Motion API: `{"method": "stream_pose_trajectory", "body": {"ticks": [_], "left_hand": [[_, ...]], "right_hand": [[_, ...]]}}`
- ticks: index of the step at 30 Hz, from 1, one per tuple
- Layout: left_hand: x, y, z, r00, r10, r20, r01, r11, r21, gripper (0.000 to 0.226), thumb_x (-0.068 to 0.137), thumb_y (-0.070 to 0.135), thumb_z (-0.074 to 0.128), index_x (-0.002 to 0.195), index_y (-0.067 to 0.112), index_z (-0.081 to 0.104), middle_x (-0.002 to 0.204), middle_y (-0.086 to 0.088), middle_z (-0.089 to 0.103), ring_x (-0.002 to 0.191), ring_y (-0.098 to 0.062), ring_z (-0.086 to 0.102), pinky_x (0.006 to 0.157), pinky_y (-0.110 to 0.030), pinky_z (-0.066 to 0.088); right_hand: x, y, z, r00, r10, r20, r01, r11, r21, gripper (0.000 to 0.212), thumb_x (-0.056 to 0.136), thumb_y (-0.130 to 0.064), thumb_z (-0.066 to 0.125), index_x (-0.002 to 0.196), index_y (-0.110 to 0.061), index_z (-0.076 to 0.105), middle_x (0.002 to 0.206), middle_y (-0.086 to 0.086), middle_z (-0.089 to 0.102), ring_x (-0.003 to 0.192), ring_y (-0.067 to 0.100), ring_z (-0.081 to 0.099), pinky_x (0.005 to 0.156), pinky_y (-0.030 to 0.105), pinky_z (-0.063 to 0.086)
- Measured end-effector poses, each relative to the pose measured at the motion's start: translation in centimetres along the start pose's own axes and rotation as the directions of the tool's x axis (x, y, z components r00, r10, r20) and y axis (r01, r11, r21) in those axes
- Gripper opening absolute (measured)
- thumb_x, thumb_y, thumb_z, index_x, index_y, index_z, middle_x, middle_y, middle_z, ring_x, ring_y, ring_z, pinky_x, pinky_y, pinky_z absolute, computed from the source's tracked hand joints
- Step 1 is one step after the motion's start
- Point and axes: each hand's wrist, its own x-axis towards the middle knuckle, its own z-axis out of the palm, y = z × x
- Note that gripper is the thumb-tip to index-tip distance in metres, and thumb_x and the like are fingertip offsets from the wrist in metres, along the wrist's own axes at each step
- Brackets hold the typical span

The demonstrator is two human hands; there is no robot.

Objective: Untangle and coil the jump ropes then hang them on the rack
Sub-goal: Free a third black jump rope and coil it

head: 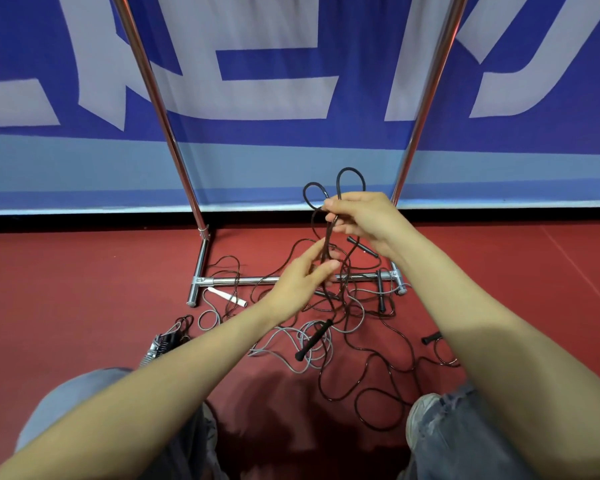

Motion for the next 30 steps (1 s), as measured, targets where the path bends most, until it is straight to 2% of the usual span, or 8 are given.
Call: {"method": "stream_pose_trajectory", "body": {"ticks": [5, 8, 10, 13, 17, 20, 26, 30], "left_hand": [[0.8, 0.4, -0.4, 0.99, -0.046, -0.134, 0.038, 0.997, -0.06, 0.012, 0.097, 0.007, 0.053, 0.101, 0.015, 0.061, 0.085, -0.001, 0.068, 0.069, -0.007, 0.059, 0.069, -0.031, 0.056], [1.4, 1.9, -1.2, 0.975, -0.113, -0.193, 0.062, 0.966, -0.252, 0.012, 0.098, 0.005, 0.051, 0.096, 0.011, 0.061, 0.082, -0.004, 0.065, 0.066, -0.006, 0.057, 0.063, -0.024, 0.056], [1.7, 3.3, -2.1, 0.969, -0.122, -0.212, 0.037, 0.93, -0.365, 0.013, 0.098, 0.006, 0.05, 0.092, 0.008, 0.061, 0.081, -0.005, 0.065, 0.062, -0.005, 0.058, 0.061, -0.021, 0.056], [2.0, 4.6, -3.7, 0.966, -0.138, -0.22, 0.025, 0.893, -0.448, 0.015, 0.098, 0.007, 0.05, 0.09, 0.007, 0.063, 0.08, -0.005, 0.066, 0.06, -0.008, 0.059, 0.062, -0.023, 0.057], [2.3, 5.3, -5.9, 0.952, -0.16, -0.259, 0.015, 0.874, -0.486, 0.014, 0.098, 0.009, 0.05, 0.093, 0.007, 0.063, 0.076, -0.001, 0.067, 0.06, -0.007, 0.057, 0.065, -0.025, 0.059], [2.5, 5.4, -7.1, 0.938, -0.163, -0.305, -0.008, 0.871, -0.491, 0.015, 0.099, 0.012, 0.049, 0.095, 0.008, 0.063, 0.076, 0.001, 0.067, 0.062, -0.007, 0.057, 0.067, -0.024, 0.058], [3.5, 4.0, -6.2, 0.865, -0.424, -0.268, 0.189, 0.771, -0.608, 0.028, 0.105, 0.025, 0.033, 0.112, 0.007, 0.053, 0.09, -0.007, 0.066, 0.075, -0.017, 0.06, 0.067, -0.029, 0.05], [1.9, 2.0, -4.1, 0.903, -0.428, 0.038, 0.429, 0.901, -0.058, 0.038, 0.091, 0.003, 0.054, 0.128, 0.007, 0.056, 0.113, -0.005, 0.065, 0.095, -0.014, 0.059, 0.087, -0.029, 0.046]], "right_hand": [[-0.3, -0.5, 0.0, 0.997, 0.06, 0.045, -0.066, 0.986, 0.154, 0.013, 0.093, -0.02, 0.062, 0.09, -0.008, 0.066, 0.075, 0.004, 0.067, 0.068, 0.013, 0.063, 0.067, 0.021, 0.058], [0.6, 0.1, -0.3, 0.992, 0.124, 0.024, -0.119, 0.982, -0.146, 0.03, 0.102, -0.035, 0.041, 0.118, -0.014, 0.055, 0.101, 0.005, 0.066, 0.091, 0.019, 0.063, 0.082, 0.034, 0.054], [1.0, 1.2, -0.3, 0.994, 0.099, 0.052, -0.072, 0.922, -0.38, 0.032, 0.101, -0.021, 0.036, 0.126, -0.015, 0.054, 0.112, 0.004, 0.064, 0.097, 0.017, 0.059, 0.081, 0.029, 0.048], [0.1, 2.9, -0.5, 0.923, 0.143, 0.357, 0.132, 0.753, -0.645, 0.026, 0.087, -0.003, 0.048, 0.097, -0.022, 0.064, 0.098, 0.003, 0.066, 0.087, 0.019, 0.057, 0.079, 0.03, 0.046], [-0.6, 3.3, -0.6, 0.866, 0.123, 0.484, 0.207, 0.794, -0.571, 0.032, 0.087, 0.0, 0.061, 0.109, -0.022, 0.059, 0.09, -0.006, 0.06, 0.082, 0.008, 0.056, 0.076, 0.023, 0.046], [0.1, 3.5, -0.9, 0.93, -0.062, 0.361, 0.292, 0.72, -0.629, 0.014, 0.088, -0.014, 0.067, 0.102, -0.015, 0.068, 0.072, -0.006, 0.049, 0.066, 0.008, 0.047, 0.069, 0.025, 0.042], [-0.1, 3.0, 0.1, 0.972, -0.084, 0.218, 0.17, 0.893, -0.417, 0.007, 0.086, -0.008, 0.069, 0.089, -0.013, 0.072, 0.072, 0.0, 0.069, 0.059, 0.003, 0.062, 0.061, 0.02, 0.055], [0.0, 2.0, 0.0, 0.991, -0.05, 0.128, 0.078, 0.971, -0.226, 0.007, 0.088, -0.007, 0.066, 0.089, -0.013, 0.069, 0.076, 0.005, 0.069, 0.064, 0.007, 0.066, 0.057, 0.017, 0.053]]}}
